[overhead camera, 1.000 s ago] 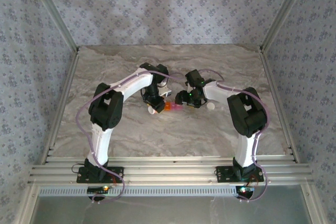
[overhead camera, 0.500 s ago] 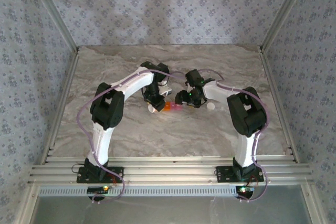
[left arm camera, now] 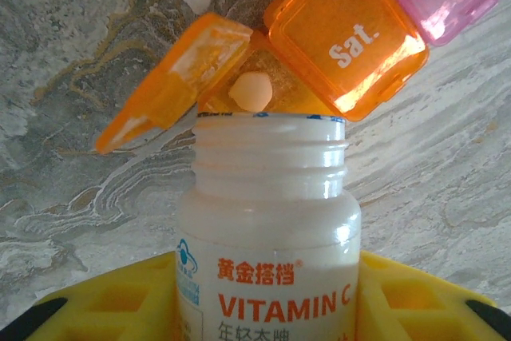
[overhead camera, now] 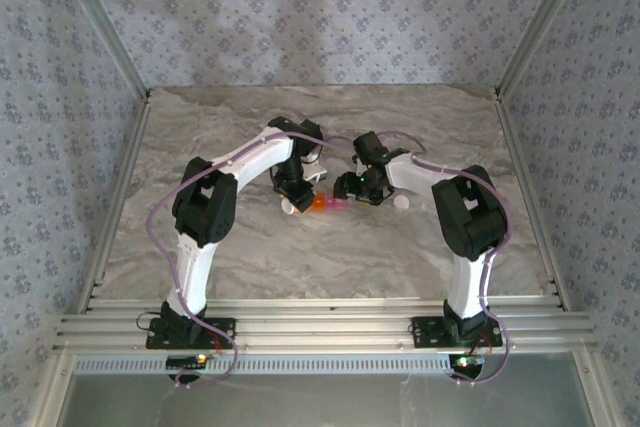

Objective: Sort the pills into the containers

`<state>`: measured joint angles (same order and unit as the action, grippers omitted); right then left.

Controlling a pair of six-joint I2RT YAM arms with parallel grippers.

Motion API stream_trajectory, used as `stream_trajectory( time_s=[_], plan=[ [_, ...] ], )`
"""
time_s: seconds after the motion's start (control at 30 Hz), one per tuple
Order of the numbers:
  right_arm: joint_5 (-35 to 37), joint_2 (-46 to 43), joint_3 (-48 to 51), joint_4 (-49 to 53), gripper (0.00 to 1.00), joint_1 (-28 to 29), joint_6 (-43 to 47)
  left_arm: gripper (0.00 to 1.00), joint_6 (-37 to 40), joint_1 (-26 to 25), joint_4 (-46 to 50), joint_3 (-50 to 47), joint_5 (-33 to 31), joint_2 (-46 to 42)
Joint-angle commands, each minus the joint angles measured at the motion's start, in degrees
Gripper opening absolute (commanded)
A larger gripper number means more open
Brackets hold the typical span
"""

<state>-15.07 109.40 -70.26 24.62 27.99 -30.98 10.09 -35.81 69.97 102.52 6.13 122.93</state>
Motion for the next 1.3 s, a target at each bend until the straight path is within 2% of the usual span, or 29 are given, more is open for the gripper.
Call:
stream_trajectory(
  time_s=[0.0,0.7,1.27],
  plan=[
    [-0.2,3.2,-0.6,-2.6,0.68,-0.1,1.7,0.0,1.2,-0.7,2.8,1.2,-1.1,0.4],
    [-0.1,3.5,-0.8,-2.4,0.68,0.1,1.5,0.0,1.9,-1.8,3.2,2.1,-4.8,1.2],
    [-0.1,3.9,-0.7,-2.3,0.68,0.0,1.2,0.0,2.1,-1.8,3.5,2.2,-5.2,1.9]
  ],
)
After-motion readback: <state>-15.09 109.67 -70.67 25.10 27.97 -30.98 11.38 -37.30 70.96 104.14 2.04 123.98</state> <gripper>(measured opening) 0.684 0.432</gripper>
